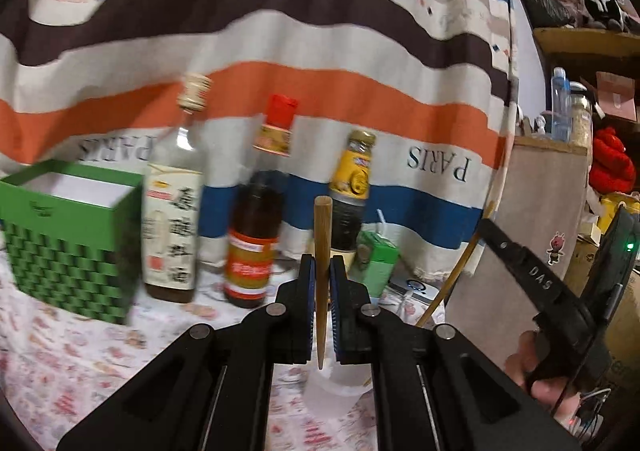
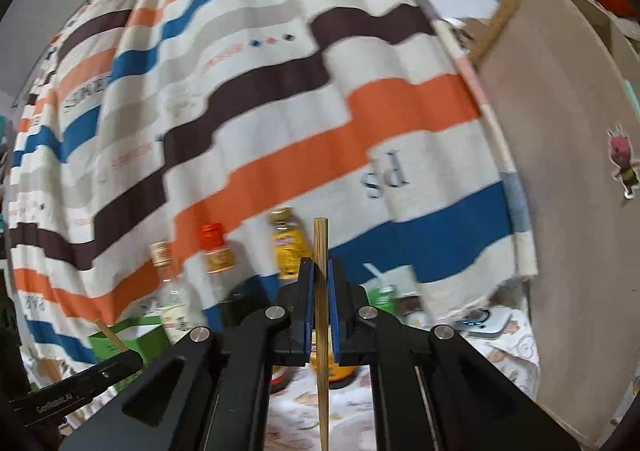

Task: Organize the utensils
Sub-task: 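Carry both held chopsticks upright toward the clear plastic cup, then lower the chopsticks into the cup and open both tools, then withdraw both open tools from the cup back over the pile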

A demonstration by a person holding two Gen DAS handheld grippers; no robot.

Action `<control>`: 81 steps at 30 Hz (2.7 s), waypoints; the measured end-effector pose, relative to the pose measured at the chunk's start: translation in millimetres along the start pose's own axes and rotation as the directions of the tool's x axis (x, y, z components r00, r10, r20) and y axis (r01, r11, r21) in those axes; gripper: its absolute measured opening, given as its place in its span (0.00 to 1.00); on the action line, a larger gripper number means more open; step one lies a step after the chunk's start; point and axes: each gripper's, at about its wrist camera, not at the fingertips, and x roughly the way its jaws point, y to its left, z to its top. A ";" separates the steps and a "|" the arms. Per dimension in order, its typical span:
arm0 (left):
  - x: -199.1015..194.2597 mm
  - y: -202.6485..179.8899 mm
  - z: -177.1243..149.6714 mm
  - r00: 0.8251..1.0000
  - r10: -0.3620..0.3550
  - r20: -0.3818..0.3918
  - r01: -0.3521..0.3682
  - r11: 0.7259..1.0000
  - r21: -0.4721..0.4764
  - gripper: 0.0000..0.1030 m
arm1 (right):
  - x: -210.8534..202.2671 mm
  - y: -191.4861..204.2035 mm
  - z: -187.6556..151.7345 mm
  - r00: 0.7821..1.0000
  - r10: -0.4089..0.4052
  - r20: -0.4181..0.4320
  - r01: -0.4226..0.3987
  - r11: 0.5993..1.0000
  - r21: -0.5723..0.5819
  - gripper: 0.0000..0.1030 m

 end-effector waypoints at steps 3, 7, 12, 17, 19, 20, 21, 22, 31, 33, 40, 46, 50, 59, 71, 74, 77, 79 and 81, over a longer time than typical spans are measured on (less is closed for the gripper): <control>20.2 -11.4 -3.9 0.999 -0.021 -0.032 0.021 1.000 -0.012 0.06 | 12.6 -22.0 -4.6 1.000 -0.018 -0.024 0.019 0.998 0.055 0.07; 40.0 -19.3 -10.2 0.999 0.003 -0.053 -0.002 1.000 0.005 0.06 | 24.0 -43.3 -13.5 0.999 -0.038 -0.034 0.042 0.992 0.118 0.07; 57.5 -17.2 -20.0 0.995 0.022 -0.100 -0.021 1.000 0.015 0.06 | 23.3 -65.8 -26.7 0.993 -0.115 0.019 0.108 0.967 0.231 0.07; 69.8 -15.6 -36.5 0.988 0.031 -0.151 -0.026 0.999 0.036 0.06 | 34.5 -70.4 -39.9 0.992 -0.125 -0.013 0.124 0.965 0.230 0.08; 78.0 -14.0 -42.9 0.984 0.042 -0.173 -0.035 0.998 0.044 0.06 | 42.8 -70.8 -45.1 0.991 -0.129 -0.047 0.136 0.967 0.214 0.08; 82.1 -12.6 -45.2 0.982 0.049 -0.184 -0.041 0.998 0.046 0.06 | 47.9 -72.0 -47.8 0.989 -0.128 -0.068 0.140 0.968 0.210 0.09; 86.3 -10.5 -47.2 0.979 0.056 -0.195 -0.048 0.998 0.043 0.06 | 50.4 -74.7 -51.0 0.988 -0.130 -0.082 0.145 0.966 0.215 0.09; 89.7 -7.5 -48.6 0.977 0.059 -0.203 -0.053 0.998 0.034 0.06 | 51.3 -76.3 -52.8 0.987 -0.134 -0.086 0.150 0.964 0.220 0.09; 94.0 7.8 -44.9 0.977 0.036 -0.212 -0.040 0.999 -0.014 0.06 | 41.2 -94.2 -42.6 0.986 -0.165 -0.036 0.168 0.941 0.294 0.07; 94.3 5.3 -44.8 0.976 0.034 -0.217 -0.035 0.999 0.000 0.06 | 38.4 -95.6 -40.9 0.984 -0.178 -0.021 0.177 0.940 0.292 0.07; 100.8 -13.8 -51.6 0.964 0.046 -0.261 -0.022 0.995 0.093 0.06 | 61.1 -99.9 -55.5 0.982 -0.130 -0.137 0.164 0.946 0.281 0.07; 115.9 -2.2 -44.9 0.957 0.034 -0.289 -0.024 0.999 0.036 0.06 | 96.0 -103.8 -86.6 0.946 -0.016 -0.324 0.128 0.937 0.326 0.07; 128.6 5.7 -35.8 0.954 0.062 -0.294 -0.055 0.998 0.031 0.06 | 104.9 -102.2 -93.2 0.925 -0.017 -0.379 0.141 0.943 0.302 0.07; 118.7 8.1 -28.8 0.962 0.132 -0.238 -0.116 0.990 0.080 0.42 | 123.2 -108.8 -92.8 0.842 -0.036 -0.538 0.199 0.948 0.248 0.42; 29.9 -3.6 -6.2 0.970 0.242 0.014 -0.238 0.939 0.249 0.94 | 97.7 -58.2 -49.4 0.873 -0.028 -0.487 0.086 0.992 0.096 0.77; -7.5 8.4 -7.8 0.964 0.260 0.055 -0.265 0.928 0.260 1.00 | 89.1 -35.0 -42.0 0.884 0.000 -0.468 0.029 0.998 0.055 0.79; -37.1 24.3 -15.6 0.961 0.274 0.038 -0.274 0.929 0.250 1.00 | 76.9 -7.3 -38.0 0.899 0.003 -0.437 -0.003 1.000 0.001 0.83; -52.2 33.2 -19.9 0.958 0.284 0.033 -0.283 0.927 0.248 1.00 | 67.6 11.9 -34.8 0.908 0.009 -0.420 -0.023 0.999 -0.029 0.83; -67.2 42.3 -22.7 0.948 0.313 0.050 -0.316 0.917 0.242 1.00 | 53.7 27.9 -38.0 0.916 0.028 -0.401 -0.049 0.998 -0.044 0.87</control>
